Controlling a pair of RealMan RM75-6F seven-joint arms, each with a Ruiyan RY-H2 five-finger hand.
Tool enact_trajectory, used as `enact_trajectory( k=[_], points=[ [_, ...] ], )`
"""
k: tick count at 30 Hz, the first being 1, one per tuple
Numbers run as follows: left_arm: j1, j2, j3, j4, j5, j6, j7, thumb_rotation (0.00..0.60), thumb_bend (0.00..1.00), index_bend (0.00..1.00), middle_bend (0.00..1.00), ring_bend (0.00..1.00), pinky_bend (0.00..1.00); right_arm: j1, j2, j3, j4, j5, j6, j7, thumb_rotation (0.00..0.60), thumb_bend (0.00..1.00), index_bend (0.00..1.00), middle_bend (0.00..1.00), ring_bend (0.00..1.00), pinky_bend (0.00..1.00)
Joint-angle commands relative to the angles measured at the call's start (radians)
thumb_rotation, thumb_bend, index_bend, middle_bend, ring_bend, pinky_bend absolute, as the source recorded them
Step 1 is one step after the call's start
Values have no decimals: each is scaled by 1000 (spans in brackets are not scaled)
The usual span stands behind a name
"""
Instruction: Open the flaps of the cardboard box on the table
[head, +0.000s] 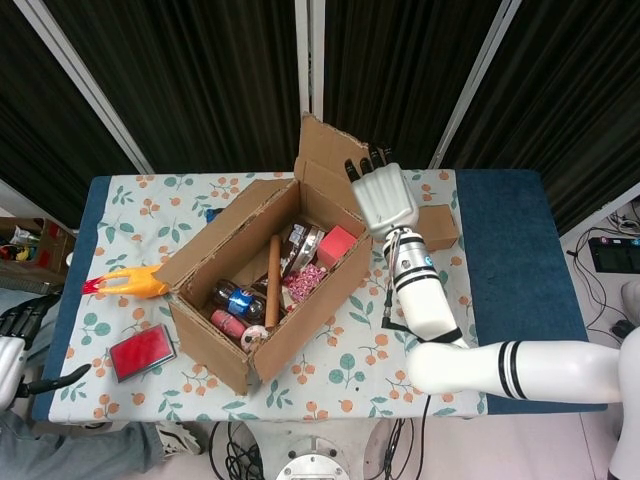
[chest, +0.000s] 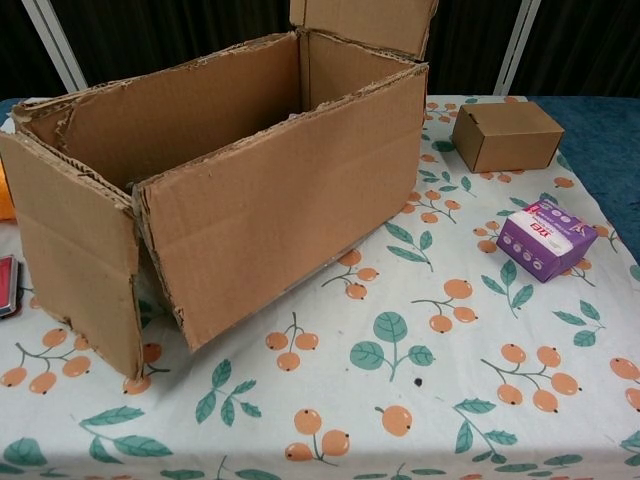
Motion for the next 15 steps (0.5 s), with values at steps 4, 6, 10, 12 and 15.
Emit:
enact_trajectory(
  k=[4, 6, 10, 12, 15],
  points=[
    [-2, 14, -1, -21, -9, -7, 23, 241, 9, 88, 107, 105, 148, -55, 31, -8, 79, 49, -101, 60, 600, 694, 70, 179, 0, 0],
    [0, 21, -4, -30, -15, -5, 27, 240, 10, 88, 107, 105, 148, -71, 34, -17, 101, 47, -133, 77, 600, 692, 58, 179, 0, 0],
    [3, 30, -7, -41, -25, -2, 32, 243, 9, 88, 107, 105, 148, -129, 85, -15, 73, -62, -174, 170, 600, 672, 11, 100, 0, 0],
    [3, 29, -8, -41, -25, -1, 33, 244, 10, 88, 107, 105, 148, -174, 138, -19, 16, -151, -158, 224, 600, 611, 0, 35, 0, 0],
    [1, 19, -10, -31, -29, -4, 27, 241, 9, 89, 107, 105, 148, -318, 253, -48, -118, -362, -81, 371, 600, 486, 0, 0, 0, 0]
  ],
)
